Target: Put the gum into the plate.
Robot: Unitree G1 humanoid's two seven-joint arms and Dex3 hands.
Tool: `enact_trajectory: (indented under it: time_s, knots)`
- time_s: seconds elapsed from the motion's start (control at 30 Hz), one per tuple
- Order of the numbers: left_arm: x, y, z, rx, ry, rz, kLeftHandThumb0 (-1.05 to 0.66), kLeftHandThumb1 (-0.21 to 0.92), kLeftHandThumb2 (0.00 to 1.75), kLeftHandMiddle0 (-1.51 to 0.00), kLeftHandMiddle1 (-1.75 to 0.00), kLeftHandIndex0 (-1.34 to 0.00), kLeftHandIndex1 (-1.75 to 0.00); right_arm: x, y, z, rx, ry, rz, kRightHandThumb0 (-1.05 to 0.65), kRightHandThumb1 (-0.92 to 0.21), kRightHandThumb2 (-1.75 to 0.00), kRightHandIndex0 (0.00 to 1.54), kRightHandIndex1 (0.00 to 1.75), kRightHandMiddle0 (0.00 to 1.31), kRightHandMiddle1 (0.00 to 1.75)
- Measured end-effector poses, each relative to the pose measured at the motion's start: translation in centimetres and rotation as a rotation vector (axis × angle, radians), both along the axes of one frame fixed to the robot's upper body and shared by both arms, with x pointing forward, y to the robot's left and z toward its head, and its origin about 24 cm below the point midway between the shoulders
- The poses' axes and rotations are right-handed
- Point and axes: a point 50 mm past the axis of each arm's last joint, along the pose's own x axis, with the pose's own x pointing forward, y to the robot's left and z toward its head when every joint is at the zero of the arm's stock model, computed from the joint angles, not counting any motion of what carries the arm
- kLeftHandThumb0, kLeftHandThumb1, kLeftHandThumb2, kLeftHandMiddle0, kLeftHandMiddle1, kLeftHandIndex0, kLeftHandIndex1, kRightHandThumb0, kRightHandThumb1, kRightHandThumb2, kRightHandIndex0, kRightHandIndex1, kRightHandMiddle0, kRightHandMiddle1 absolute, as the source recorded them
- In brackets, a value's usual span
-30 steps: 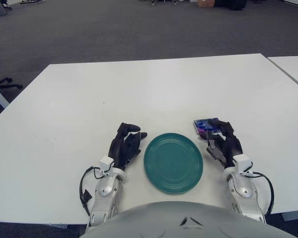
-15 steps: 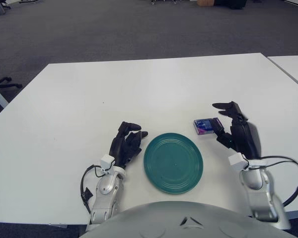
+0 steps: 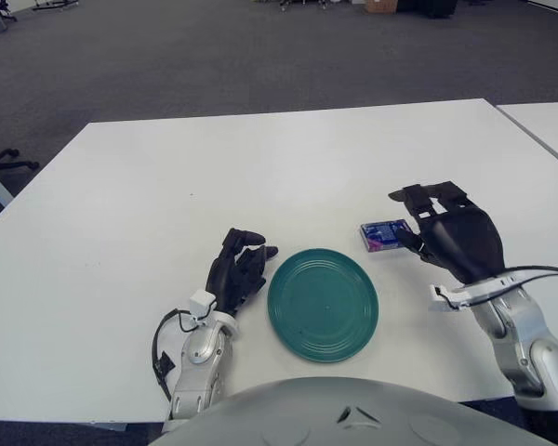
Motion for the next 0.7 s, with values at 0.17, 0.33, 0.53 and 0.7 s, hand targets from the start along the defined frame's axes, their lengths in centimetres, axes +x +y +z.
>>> enact_trajectory:
  time_s: [0.17, 0.33, 0.53, 0.7]
  knots:
    - [0.0, 0.0, 0.0, -0.013, 0.0, -0.004, -0.68, 0.92, 0.77, -0.55, -1.01, -0.33, -1.38, 1.7, -0.3, -0.9, -0.04, 0.085, -0.008, -0.69, -0.92, -0.56, 0.32, 0.31, 0.0, 0.91]
    - [0.0, -0.2, 0.0, -0.001, -0.005, -0.015, -0.74, 0.92, 0.81, -0.56, -1.02, -0.36, -1.32, 2.7, -0.7, -2.3, -0.065, 0.186, -0.009, -0.69, -0.92, -0.55, 0.32, 0.29, 0.0, 0.87]
    - [0.0, -0.2, 0.1, 0.018, -0.009, -0.019, -0.74, 0.92, 0.81, -0.55, -1.03, -0.36, -1.31, 2.9, -0.5, -3.2, -0.067, 0.283, 0.008, -0.69, -0.92, -0.58, 0.33, 0.26, 0.0, 0.82]
    - [0.0, -0.2, 0.1, 0.014, -0.008, -0.02, -0.73, 0.92, 0.81, -0.54, -1.02, -0.34, -1.3, 3.0, 0.0, -3.9, -0.075, 0.374, 0.018, -0.68, -0.92, -0.61, 0.33, 0.24, 0.0, 0.78]
